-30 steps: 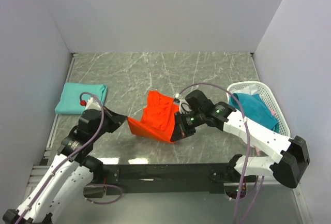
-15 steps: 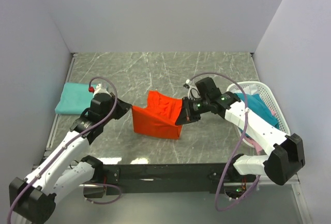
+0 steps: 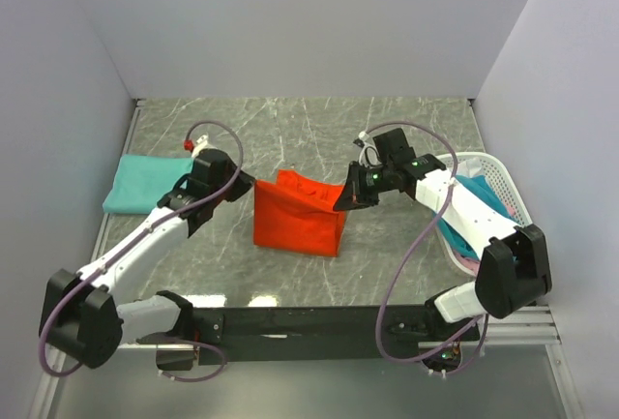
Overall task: Fold and stack the t-shirts
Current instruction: Fold the tshirt
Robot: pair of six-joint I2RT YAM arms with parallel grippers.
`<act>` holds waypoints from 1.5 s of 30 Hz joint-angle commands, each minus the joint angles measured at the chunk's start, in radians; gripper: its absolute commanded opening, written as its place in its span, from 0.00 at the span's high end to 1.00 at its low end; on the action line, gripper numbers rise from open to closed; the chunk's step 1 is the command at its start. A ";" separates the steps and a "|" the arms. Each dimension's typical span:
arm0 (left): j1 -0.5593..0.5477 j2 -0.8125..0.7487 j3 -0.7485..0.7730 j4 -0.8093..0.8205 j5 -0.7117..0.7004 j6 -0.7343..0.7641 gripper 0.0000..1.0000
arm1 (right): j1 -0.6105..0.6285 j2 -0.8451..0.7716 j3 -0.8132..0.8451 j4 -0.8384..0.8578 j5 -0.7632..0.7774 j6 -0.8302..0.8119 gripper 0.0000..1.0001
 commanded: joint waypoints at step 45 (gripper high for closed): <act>0.034 0.834 0.637 0.081 0.079 0.189 0.23 | -0.248 0.462 0.316 0.150 0.206 0.050 0.59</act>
